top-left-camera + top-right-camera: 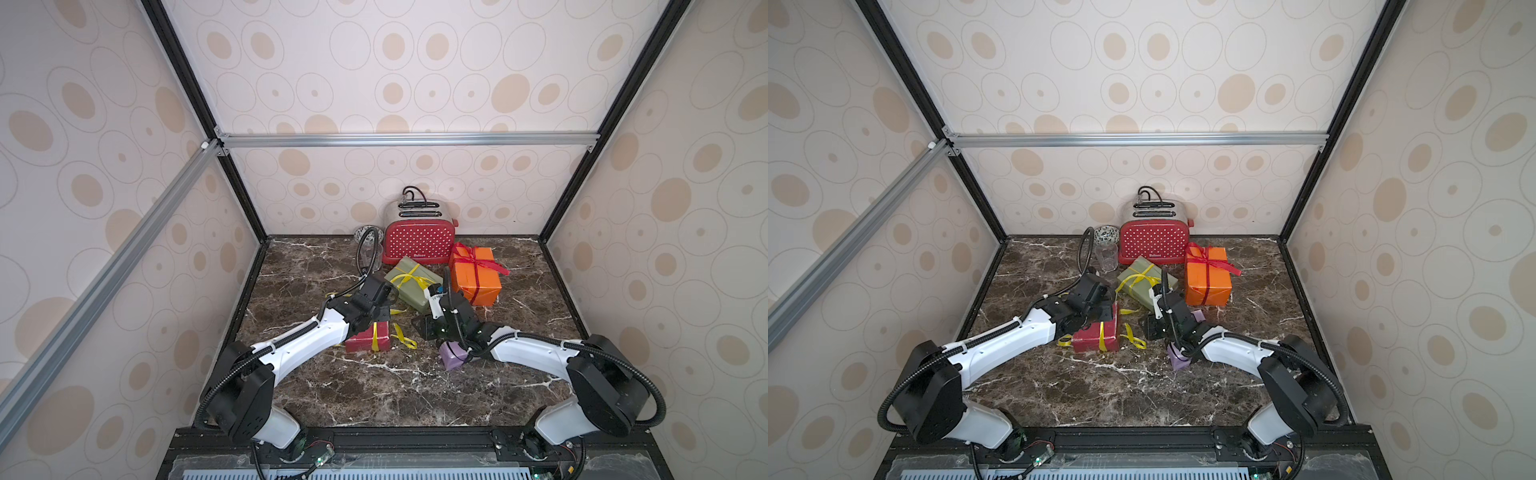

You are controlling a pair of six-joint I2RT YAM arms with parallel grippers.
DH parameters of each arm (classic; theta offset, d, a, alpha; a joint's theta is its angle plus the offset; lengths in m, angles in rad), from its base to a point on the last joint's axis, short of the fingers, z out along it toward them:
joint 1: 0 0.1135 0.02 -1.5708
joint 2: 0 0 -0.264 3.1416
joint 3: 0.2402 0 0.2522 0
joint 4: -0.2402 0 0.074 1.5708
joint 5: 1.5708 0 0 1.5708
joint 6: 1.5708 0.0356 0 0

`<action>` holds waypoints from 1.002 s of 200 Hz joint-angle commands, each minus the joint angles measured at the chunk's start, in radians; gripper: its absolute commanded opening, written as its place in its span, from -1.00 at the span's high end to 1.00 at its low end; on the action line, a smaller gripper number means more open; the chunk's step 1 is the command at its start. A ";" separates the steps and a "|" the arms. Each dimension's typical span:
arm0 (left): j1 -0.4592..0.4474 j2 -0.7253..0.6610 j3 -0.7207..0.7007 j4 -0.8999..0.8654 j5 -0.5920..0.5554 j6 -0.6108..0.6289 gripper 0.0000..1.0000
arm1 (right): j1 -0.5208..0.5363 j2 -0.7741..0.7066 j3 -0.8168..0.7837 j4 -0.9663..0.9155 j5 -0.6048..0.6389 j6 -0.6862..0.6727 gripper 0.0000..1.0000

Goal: Untie the ribbon bows on the gift boxes
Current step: Pull the ribbon from the gift box.

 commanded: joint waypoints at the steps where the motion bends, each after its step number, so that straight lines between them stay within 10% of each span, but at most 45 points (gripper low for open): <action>1: 0.004 -0.042 0.007 -0.007 -0.005 0.025 1.00 | 0.007 0.015 0.031 -0.026 -0.028 -0.001 0.22; 200: 0.004 -0.271 0.266 -0.190 -0.051 0.175 1.00 | 0.013 0.053 0.071 -0.071 -0.054 -0.001 0.19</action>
